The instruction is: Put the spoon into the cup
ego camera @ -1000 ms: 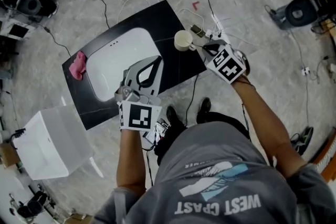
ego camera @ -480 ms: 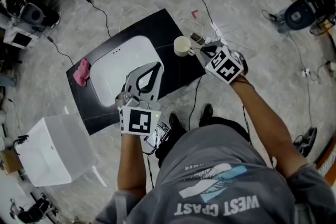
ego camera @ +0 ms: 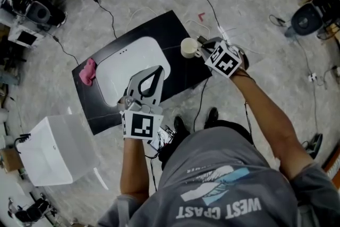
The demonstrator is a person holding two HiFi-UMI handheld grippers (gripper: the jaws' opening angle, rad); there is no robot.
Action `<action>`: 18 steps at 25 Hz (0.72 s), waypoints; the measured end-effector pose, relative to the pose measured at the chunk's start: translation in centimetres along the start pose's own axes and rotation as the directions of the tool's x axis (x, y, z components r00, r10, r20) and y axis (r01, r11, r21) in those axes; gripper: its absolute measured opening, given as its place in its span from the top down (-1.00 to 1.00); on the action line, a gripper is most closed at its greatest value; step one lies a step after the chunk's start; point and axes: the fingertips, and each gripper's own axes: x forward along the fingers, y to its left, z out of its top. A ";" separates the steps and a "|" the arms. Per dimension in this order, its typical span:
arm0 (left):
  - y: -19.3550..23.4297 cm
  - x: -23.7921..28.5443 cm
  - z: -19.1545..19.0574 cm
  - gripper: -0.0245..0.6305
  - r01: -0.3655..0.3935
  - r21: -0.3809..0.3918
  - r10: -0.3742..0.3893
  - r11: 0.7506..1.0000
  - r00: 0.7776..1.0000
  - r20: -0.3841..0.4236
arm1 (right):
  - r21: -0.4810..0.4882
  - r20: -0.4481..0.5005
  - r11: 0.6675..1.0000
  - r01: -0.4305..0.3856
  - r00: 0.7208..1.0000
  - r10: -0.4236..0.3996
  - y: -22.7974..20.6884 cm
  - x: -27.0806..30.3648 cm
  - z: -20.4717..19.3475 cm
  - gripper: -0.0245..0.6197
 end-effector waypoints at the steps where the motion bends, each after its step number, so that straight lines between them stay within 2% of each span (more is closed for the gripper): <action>1: 0.1 -0.2 0.1 0.92 -0.004 0.000 0.004 1.000 1.000 0.002 | -0.002 -0.001 1.000 -0.001 1.000 0.001 0.1 0.0 0.1 0.82; 18: 1.3 -2.1 0.8 0.92 -0.027 0.028 0.026 0.999 0.999 0.020 | -0.022 -0.024 1.000 -0.013 1.000 0.013 0.5 0.3 0.9 0.81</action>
